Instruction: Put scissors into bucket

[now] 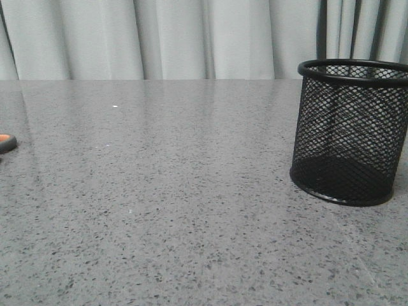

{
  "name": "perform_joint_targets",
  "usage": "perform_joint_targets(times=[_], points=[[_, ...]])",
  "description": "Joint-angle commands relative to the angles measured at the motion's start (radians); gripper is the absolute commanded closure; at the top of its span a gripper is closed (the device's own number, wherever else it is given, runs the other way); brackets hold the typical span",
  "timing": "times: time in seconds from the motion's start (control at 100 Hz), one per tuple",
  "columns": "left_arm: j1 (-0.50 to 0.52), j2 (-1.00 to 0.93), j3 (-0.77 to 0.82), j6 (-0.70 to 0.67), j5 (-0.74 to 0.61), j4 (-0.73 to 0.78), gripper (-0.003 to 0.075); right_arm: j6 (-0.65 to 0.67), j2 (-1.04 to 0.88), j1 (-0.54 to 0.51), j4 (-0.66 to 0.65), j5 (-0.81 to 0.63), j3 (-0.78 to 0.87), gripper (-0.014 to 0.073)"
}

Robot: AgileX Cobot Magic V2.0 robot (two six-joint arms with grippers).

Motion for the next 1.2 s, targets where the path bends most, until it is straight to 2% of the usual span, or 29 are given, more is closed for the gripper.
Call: perform_joint_targets(times=[0.0,0.99,1.11,1.19], points=[[0.002,-0.025,0.028,-0.012,-0.069,-0.015,0.0741,-0.008,-0.019,-0.005,0.008,-0.032,0.017,0.0659],[0.002,-0.025,0.028,-0.012,-0.069,-0.015,0.0741,-0.008,-0.019,-0.005,0.010,-0.029,0.017,0.0659],[0.002,-0.025,0.028,-0.012,-0.083,0.069,0.0741,-0.008,-0.019,-0.005,0.010,-0.036,0.017,0.0659],[0.002,-0.025,0.028,-0.012,-0.083,0.097,0.0741,-0.008,-0.019,-0.005,0.010,-0.096,0.017,0.0659]])
